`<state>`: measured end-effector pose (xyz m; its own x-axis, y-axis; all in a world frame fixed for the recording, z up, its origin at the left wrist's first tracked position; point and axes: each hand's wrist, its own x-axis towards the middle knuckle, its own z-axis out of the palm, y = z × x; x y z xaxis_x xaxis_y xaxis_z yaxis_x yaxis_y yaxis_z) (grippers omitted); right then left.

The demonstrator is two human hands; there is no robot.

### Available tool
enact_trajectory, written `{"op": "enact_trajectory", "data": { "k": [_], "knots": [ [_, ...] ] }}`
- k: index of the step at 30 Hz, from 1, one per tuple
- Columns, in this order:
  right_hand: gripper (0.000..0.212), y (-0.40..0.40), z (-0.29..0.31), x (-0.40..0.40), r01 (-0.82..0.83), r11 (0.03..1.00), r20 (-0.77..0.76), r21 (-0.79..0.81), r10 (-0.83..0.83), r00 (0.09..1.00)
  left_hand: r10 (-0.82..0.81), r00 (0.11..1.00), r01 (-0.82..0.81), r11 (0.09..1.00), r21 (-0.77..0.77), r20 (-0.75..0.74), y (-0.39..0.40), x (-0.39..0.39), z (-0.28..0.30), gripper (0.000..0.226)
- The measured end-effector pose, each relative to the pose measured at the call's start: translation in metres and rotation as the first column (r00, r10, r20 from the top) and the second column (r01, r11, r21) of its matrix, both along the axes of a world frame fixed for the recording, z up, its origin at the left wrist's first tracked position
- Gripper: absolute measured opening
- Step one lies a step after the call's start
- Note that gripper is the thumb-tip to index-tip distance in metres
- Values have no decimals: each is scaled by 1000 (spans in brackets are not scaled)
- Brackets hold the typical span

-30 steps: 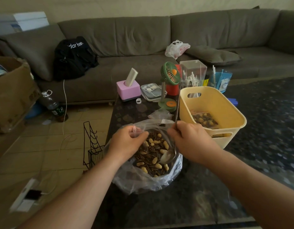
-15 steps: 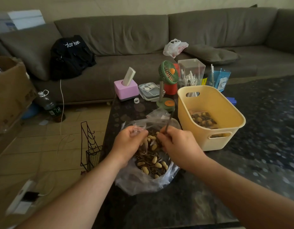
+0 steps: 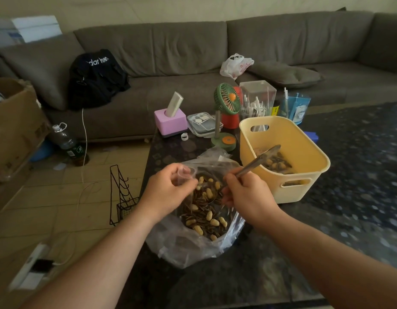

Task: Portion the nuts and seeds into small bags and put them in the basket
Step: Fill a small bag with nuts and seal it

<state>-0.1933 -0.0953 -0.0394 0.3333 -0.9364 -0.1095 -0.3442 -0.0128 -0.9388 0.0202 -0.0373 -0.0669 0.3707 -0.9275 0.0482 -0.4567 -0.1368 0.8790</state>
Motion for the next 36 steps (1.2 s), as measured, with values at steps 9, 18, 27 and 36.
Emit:
{"op": "enact_trajectory", "data": {
  "k": [9,18,27,36],
  "knots": [
    [28,4,39,-15,-34,913,-194,-406,-50,980,-31,971,35,999,-14,239,9,-6,2,31],
    [20,3,53,-19,-207,707,-281,-676,13,960,6,941,-24,999,48,338,2,-28,-7,32],
    [41,3,35,-14,-365,454,-389,-813,44,920,32,962,-44,998,38,270,0,-34,-5,28],
    [16,7,31,-12,-365,413,-366,-834,80,927,61,974,-77,995,64,217,2,-34,-3,23]
  ]
}}
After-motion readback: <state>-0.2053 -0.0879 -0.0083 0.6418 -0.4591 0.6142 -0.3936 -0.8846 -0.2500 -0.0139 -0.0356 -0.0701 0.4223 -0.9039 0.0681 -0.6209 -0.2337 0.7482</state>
